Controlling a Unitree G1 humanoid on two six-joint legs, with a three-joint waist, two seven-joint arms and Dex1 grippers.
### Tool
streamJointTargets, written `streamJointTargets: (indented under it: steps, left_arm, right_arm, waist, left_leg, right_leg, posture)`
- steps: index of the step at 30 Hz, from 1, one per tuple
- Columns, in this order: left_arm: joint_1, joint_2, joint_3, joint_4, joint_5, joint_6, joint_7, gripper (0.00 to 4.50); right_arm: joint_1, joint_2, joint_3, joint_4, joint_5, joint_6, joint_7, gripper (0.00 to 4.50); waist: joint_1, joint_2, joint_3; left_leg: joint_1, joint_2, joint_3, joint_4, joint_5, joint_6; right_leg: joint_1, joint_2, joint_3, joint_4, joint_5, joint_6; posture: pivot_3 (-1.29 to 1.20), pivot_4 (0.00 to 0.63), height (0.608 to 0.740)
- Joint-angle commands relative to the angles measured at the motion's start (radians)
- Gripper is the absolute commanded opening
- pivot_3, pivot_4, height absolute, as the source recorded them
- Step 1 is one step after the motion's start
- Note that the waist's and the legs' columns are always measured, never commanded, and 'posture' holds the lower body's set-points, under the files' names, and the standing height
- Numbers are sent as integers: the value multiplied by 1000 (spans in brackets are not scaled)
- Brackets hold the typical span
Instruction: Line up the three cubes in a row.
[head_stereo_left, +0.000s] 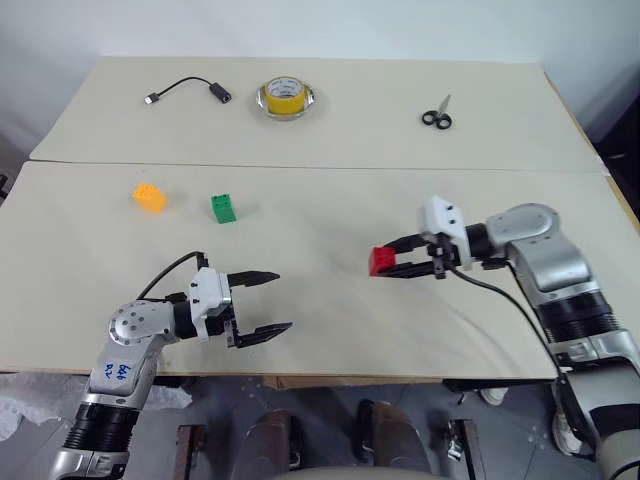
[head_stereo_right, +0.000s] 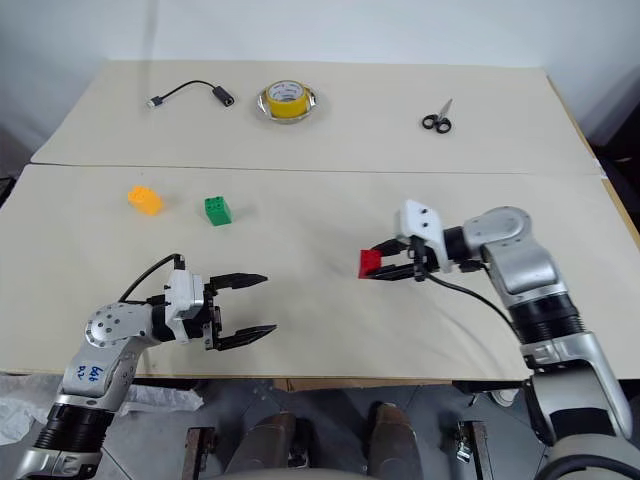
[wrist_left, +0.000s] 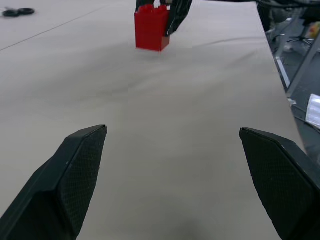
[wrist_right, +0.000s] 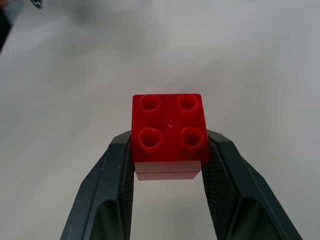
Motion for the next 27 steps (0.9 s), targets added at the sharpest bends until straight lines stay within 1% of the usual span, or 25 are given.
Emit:
streamJointTargets:
  steps: [1,4,9,13,15,16,17,22,25,27]
  left_arm:
    - [19,5,19,-55,-13,-4,14,4500]
    - [45,10,25,-81,-12,-1,22,4500]
    - [76,25,49,-102,-16,9,35,4500]
    - [82,28,53,-108,-23,13,39,4500]
    - [77,27,54,-107,-28,17,37,4500]
    - [74,27,54,-105,-30,19,37,4500]
    - [68,30,56,-105,-36,37,41,4500]
    - [59,42,86,-117,-57,98,66,4500]
    - [124,33,187,-127,-57,82,149,4500]
    - [170,7,253,-134,-66,71,208,4500]
  right_arm:
    - [-3,16,4,17,-26,-28,-11,1483]
    - [21,15,18,17,-47,-51,2,1483]
    - [93,-29,4,-98,-21,4,27,1483]
    - [137,-23,-9,-138,-8,5,9,1483]
    - [147,-23,-7,-123,-16,-14,7,2206]
    - [148,-21,-8,-118,-18,-15,3,2462]
    - [146,-19,-10,-104,-26,-29,-7,2852]
    - [143,-19,-29,-101,-16,-66,-6,4380]
    - [179,13,-154,-114,97,-223,5,4445]
    - [212,20,-217,-125,168,-254,30,4445]
  waist:
    - [1,0,0]
    - [-1,0,0]
    - [-1,0,0]
    - [-2,0,0]
    - [-2,0,0]
    - [-2,0,0]
    - [-1,0,0]
    - [-3,0,0]
    - [-3,0,0]
    - [-3,0,0]
  left_leg:
    - [-2,-1,-2,0,0,0]
    - [-7,-1,-3,2,0,0]
    - [-8,0,-5,2,0,0]
    - [-7,0,-5,3,0,0]
    - [-7,0,-5,3,0,0]
    - [-7,0,-5,3,0,0]
    - [-7,0,-5,3,0,0]
    - [-7,0,-5,3,0,0]
    - [-8,0,-5,3,0,0]
    - [-7,0,-6,2,0,0]
  right_leg:
    - [-1,0,-1,0,0,0]
    - [-4,0,-7,0,0,0]
    - [-3,0,-12,-1,0,0]
    - [-2,0,-12,-1,0,0]
    - [-2,0,-12,-1,0,0]
    - [-2,0,-12,-1,0,0]
    - [-2,0,-13,-1,0,0]
    - [-2,1,-13,-1,0,0]
    - [-2,1,-13,-2,0,0]
    - [-2,1,-13,-3,0,0]
  posture:
    - [0,150,740]
    - [0,150,740]
    - [0,150,740]
    - [0,150,740]
    - [0,150,740]
    - [0,150,740]
    - [0,150,740]
    - [0,150,740]
    - [0,150,740]
    - [0,150,740]
